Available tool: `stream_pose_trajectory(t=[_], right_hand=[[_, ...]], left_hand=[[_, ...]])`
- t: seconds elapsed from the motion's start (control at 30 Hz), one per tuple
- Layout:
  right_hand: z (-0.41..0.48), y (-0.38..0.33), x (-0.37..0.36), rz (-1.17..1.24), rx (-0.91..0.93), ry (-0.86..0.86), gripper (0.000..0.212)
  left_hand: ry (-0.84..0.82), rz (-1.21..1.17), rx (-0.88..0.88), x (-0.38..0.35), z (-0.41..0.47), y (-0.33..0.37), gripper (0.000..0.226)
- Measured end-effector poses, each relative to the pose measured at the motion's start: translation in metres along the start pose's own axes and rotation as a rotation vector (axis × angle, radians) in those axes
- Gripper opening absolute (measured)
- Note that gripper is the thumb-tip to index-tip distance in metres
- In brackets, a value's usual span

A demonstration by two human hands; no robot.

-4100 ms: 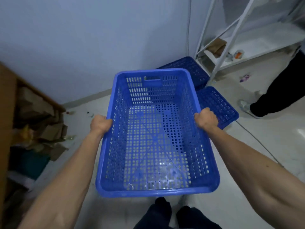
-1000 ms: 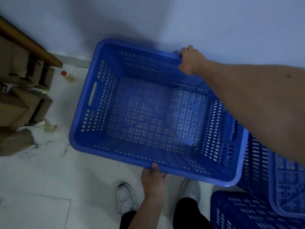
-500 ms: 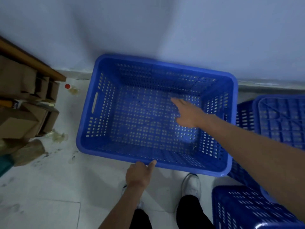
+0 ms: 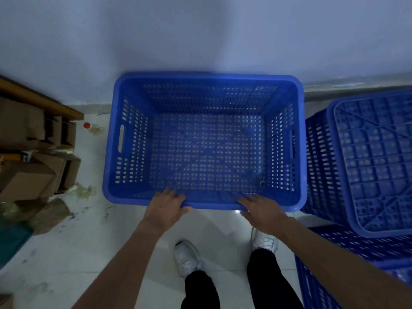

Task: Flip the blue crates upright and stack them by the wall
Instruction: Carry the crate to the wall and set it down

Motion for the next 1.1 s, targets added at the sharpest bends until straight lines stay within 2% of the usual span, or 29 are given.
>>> stream_pose_trajectory(t=[0.3,0.8,0.93,1.1], right_hand=[[0.003,0.005,0.011,-0.184,0.097,0.081,0.045],[0.012,0.028,0.043,-0.37,0.097,0.051,0.046],[0.012,0.028,0.044,-0.282,0.022,0.011,0.045],[-0.015,0.022,0.045,-0.094,-0.169,0.006,0.042]], left_hand=[[0.041,0.069,0.024,-0.001,0.004,0.002,0.055],[0.045,0.114,0.048,0.007,0.018,0.016,0.054],[0.034,0.007,0.099,0.01,0.016,0.018,0.053],[0.023,-0.31,0.194,0.024,-0.004,0.016,0.044]])
Point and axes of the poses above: each hand's wrist, its own z-axis towards the middle knuckle, its own x-axis out of the back of the hand, y = z × x, the point moved 4 cm from there along z, towards the middle knuckle, and after that the axes turned 5 degrees about -x, right-handed, at the moved point
